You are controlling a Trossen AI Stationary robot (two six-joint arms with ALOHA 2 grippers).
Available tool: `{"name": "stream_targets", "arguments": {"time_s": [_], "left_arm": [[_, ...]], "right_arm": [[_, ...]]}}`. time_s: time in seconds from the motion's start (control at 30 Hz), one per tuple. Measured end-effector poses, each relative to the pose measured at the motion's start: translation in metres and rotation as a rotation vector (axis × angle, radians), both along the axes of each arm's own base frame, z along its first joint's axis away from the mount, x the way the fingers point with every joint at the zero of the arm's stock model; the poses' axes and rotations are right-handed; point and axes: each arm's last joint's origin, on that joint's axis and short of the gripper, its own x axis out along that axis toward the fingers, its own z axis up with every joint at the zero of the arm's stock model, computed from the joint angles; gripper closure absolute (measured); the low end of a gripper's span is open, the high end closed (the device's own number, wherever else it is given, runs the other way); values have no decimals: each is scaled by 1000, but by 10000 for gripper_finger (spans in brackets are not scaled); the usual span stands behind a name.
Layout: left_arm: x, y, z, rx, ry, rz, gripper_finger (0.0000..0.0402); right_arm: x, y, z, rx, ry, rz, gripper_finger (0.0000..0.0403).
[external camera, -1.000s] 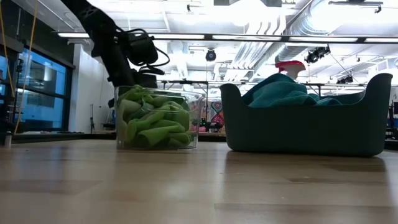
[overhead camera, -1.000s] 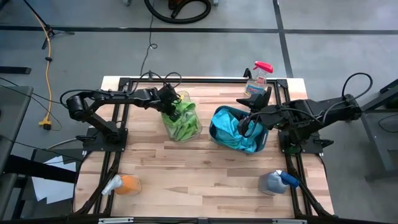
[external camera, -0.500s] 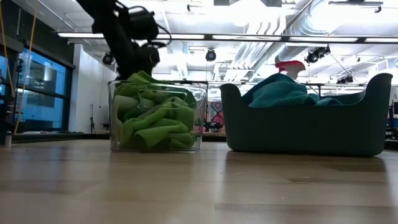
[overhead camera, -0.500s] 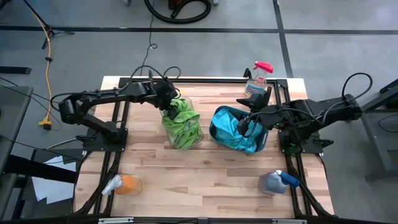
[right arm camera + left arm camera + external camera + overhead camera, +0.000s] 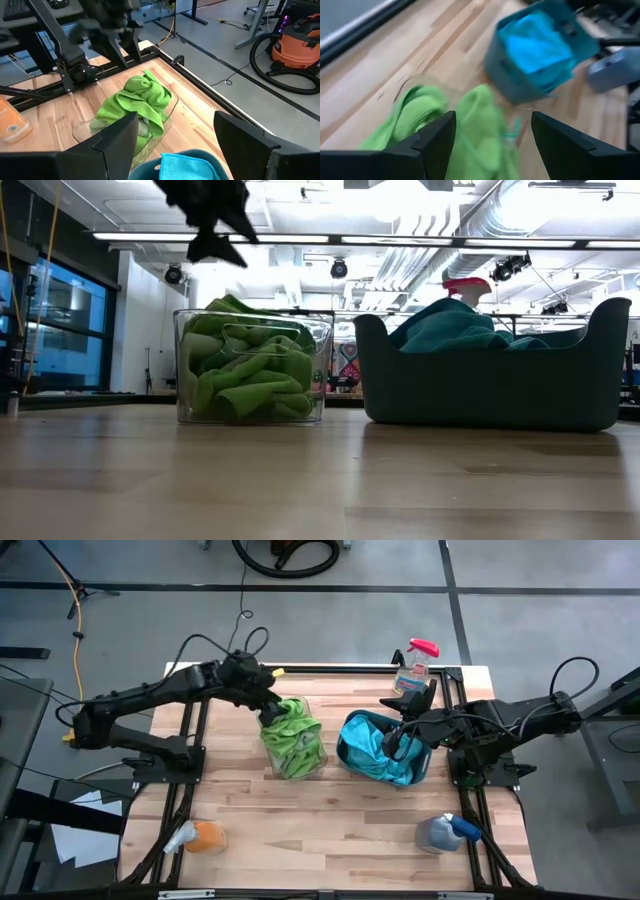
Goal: Sort microfiber towel by color & place in baskets
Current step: Return to Home Position
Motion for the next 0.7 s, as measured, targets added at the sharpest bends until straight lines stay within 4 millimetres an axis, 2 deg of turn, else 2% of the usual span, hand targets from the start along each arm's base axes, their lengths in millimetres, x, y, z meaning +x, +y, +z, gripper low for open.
{"name": "stream_targets", "arguments": {"time_s": [0.17, 0.3, 0.43, 0.53, 0.7], "left_arm": [[-9, -16, 39, 72, -158, -61, 154], [-24, -38, 72, 192, -416, -151, 157], [-47, -59, 93, 266, -660, -207, 167], [-62, -70, 96, 282, -784, -215, 180], [-79, -82, 78, 262, -844, -188, 211]], "right_arm": [[1, 0, 1, 4, -13, 0, 146], [3, -1, 5, 4, -52, -2, 146], [5, -5, 9, -16, -82, -9, 146], [8, -10, 11, -30, -96, -5, 146], [11, -19, 14, -28, -105, 41, 146]]}}
